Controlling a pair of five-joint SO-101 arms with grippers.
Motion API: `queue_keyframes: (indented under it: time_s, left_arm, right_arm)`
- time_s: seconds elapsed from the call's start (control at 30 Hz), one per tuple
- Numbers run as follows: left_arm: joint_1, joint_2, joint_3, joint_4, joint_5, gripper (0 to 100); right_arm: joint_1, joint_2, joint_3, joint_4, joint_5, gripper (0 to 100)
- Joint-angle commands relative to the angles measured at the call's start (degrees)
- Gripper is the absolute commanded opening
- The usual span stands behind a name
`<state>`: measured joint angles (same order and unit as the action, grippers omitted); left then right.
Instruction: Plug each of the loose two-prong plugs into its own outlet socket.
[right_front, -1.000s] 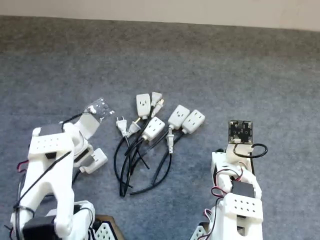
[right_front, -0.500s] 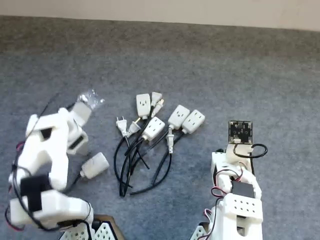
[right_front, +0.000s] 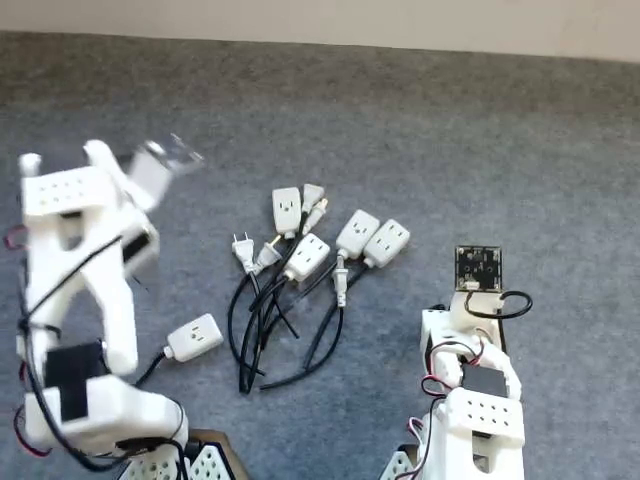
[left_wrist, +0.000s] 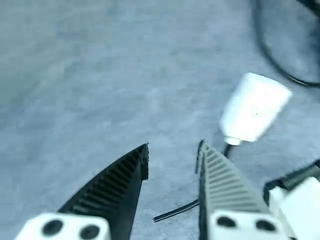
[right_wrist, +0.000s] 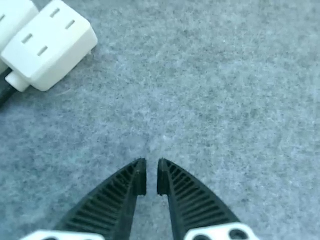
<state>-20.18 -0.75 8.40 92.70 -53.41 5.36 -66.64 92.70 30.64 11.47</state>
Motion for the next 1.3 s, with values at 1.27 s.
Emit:
queue_keyframes:
  time_s: [1.27]
  left_arm:
    - [-0.48,-29.67,35.21,-34.11,2.11,21]
  right_arm:
    - [-1.98,-1.01,-0.22,-1.01,0.7,5.5]
